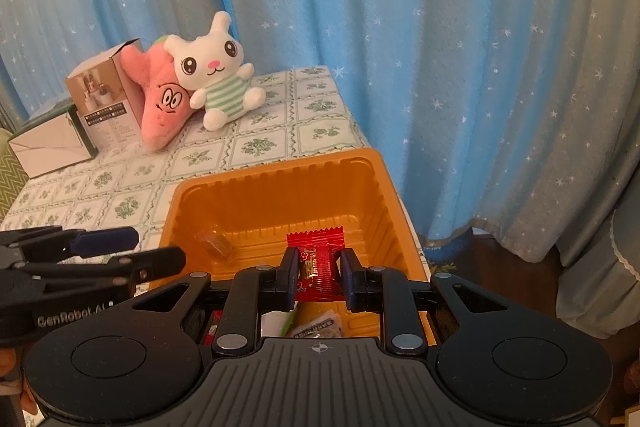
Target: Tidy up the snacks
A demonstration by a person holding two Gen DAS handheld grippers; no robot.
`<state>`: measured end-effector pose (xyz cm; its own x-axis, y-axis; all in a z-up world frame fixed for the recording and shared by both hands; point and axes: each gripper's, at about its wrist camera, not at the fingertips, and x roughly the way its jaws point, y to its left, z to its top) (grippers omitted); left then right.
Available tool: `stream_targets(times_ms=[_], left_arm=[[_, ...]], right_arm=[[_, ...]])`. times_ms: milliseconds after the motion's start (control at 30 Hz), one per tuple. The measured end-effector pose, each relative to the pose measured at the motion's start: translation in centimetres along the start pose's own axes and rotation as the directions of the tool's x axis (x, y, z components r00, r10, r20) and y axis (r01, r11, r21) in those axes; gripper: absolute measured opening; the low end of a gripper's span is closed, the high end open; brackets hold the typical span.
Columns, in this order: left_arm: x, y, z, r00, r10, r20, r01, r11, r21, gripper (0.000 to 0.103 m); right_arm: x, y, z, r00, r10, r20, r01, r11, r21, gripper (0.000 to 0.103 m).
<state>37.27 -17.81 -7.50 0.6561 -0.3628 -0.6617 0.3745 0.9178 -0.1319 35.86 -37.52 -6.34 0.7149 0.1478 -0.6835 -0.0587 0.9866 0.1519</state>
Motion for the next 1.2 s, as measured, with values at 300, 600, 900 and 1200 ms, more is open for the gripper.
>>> stream_targets(times_ms=[300,600,900,1200], left_arm=[[-0.6,0.3,-0.5,1.0,0.018,0.005,-0.018,1.0,0.008,0.071],[-1.4,1.2,-1.9,0.999,0.049,0.001,-0.049,0.999,-0.015,0.077],[-3.8,0.8,-3.1,0.999,0.032,0.006,-0.032,0.999,-0.045,0.077],[-9.1,-0.3,-4.7,0.998,0.053,0.044,-0.05,0.995,-0.085,0.077]], right_arm=[[1.0,0.2,1.0,0.999,0.032,0.007,-0.032,0.999,0.025,0.023],[1.1,-0.7,1.5,0.996,0.081,0.047,-0.085,0.991,0.099,0.069],[-2.4,-1.1,-1.0,0.998,0.042,0.037,-0.046,0.992,0.114,0.069],[-7.9,0.2,-3.7,0.999,0.012,0.046,-0.016,0.996,0.089,0.069]])
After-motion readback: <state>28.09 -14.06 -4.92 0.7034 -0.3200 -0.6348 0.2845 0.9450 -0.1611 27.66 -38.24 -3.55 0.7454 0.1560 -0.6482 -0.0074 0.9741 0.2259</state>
